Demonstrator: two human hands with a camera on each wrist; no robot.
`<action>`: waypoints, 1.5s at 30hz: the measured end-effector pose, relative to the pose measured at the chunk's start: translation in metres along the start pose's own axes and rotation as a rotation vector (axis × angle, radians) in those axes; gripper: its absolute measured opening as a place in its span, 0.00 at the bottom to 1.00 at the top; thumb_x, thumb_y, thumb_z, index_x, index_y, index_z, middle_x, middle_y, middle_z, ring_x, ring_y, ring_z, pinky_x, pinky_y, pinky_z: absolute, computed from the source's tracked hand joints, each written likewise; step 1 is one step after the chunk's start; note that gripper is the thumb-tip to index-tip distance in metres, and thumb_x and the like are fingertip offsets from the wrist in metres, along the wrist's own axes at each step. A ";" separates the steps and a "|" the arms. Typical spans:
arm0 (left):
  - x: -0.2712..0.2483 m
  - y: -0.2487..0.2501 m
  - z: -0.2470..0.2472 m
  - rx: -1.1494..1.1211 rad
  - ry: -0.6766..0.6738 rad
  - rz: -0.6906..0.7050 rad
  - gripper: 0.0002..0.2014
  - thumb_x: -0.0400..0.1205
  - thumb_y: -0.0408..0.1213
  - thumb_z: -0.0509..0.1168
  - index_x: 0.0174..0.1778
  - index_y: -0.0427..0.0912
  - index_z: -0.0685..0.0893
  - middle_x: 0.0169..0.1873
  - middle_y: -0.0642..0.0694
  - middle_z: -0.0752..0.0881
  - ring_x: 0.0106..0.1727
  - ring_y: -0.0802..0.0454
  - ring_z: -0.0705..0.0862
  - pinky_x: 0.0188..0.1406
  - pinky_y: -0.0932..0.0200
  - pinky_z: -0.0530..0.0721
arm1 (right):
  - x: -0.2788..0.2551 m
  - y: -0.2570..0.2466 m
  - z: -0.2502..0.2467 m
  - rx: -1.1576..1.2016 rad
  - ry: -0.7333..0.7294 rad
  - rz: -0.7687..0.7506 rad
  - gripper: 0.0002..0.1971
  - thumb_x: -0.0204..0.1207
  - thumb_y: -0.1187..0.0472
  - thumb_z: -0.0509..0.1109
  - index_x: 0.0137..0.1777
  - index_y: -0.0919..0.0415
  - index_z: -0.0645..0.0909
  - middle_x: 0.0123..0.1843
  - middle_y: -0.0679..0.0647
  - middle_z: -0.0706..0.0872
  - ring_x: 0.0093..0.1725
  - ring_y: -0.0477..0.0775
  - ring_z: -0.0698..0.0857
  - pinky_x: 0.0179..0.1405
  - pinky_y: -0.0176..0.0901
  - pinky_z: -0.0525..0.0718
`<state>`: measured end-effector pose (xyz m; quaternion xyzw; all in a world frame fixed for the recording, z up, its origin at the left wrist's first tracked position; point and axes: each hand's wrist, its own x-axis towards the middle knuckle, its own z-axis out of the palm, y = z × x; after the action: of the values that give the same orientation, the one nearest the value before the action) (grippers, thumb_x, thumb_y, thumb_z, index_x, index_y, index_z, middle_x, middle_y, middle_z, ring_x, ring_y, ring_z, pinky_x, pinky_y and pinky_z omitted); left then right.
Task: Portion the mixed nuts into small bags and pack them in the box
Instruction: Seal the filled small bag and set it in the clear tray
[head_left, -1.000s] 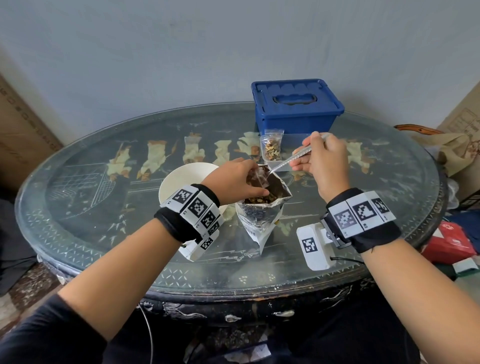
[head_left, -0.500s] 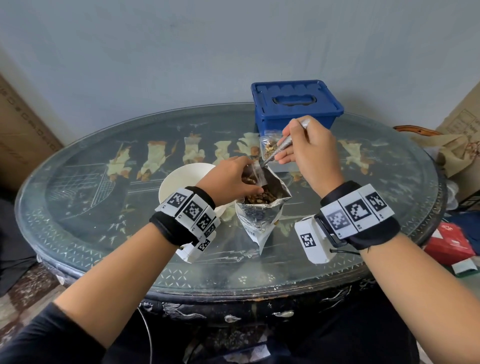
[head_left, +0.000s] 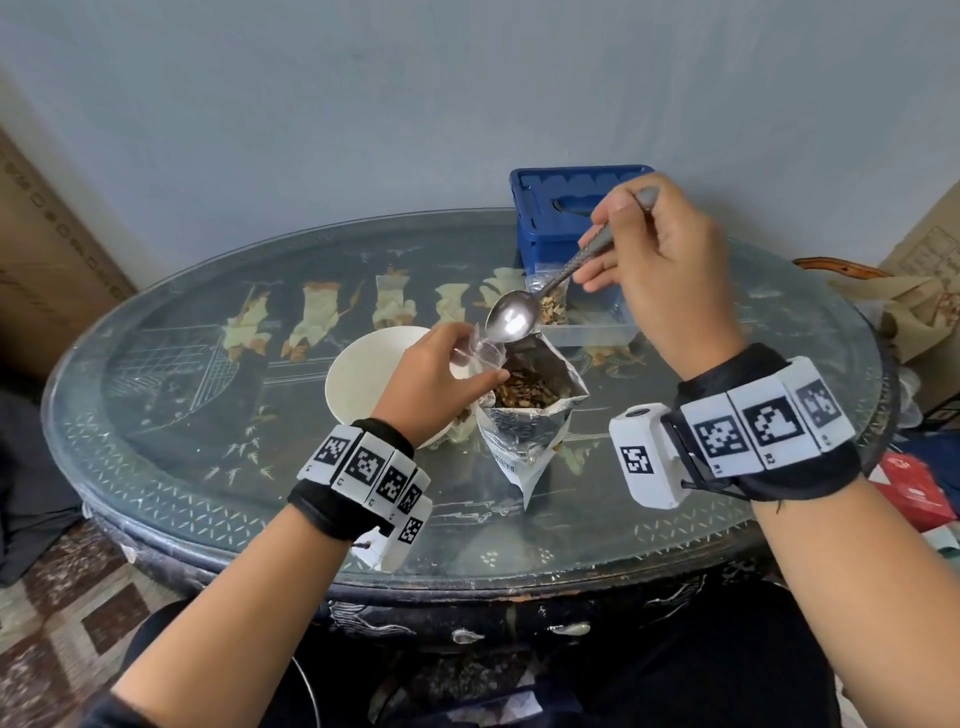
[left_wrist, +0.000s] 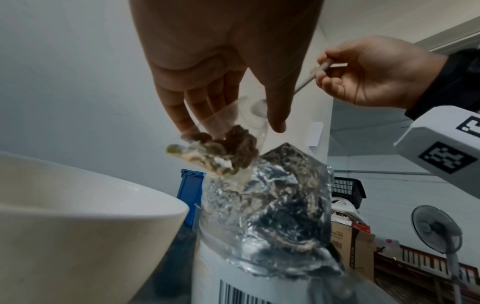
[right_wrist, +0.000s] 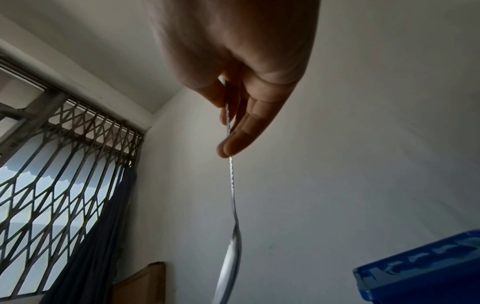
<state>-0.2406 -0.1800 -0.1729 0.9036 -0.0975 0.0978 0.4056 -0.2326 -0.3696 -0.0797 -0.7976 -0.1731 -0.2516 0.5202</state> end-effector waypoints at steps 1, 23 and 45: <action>-0.003 -0.002 0.000 -0.007 0.018 -0.008 0.25 0.73 0.44 0.74 0.62 0.37 0.77 0.47 0.52 0.79 0.48 0.56 0.78 0.41 0.79 0.73 | 0.000 0.002 -0.003 -0.002 0.024 0.004 0.10 0.85 0.60 0.55 0.45 0.61 0.74 0.36 0.51 0.84 0.30 0.49 0.87 0.29 0.44 0.87; -0.029 -0.016 0.020 -0.091 0.059 -0.158 0.26 0.75 0.46 0.72 0.65 0.37 0.76 0.50 0.49 0.82 0.49 0.58 0.78 0.47 0.74 0.71 | -0.071 0.075 0.031 -0.273 -0.240 -0.220 0.16 0.82 0.59 0.54 0.44 0.68 0.79 0.34 0.58 0.84 0.33 0.59 0.86 0.36 0.44 0.77; -0.032 -0.011 0.024 -0.103 0.054 -0.168 0.28 0.76 0.47 0.70 0.68 0.38 0.75 0.54 0.46 0.84 0.51 0.57 0.78 0.52 0.68 0.74 | -0.058 0.074 0.033 -0.136 -0.107 0.307 0.12 0.85 0.62 0.52 0.42 0.61 0.73 0.38 0.54 0.87 0.27 0.43 0.84 0.35 0.42 0.85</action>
<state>-0.2660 -0.1880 -0.2044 0.8835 -0.0155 0.0825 0.4608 -0.2334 -0.3700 -0.1792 -0.8603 -0.0593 -0.1373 0.4873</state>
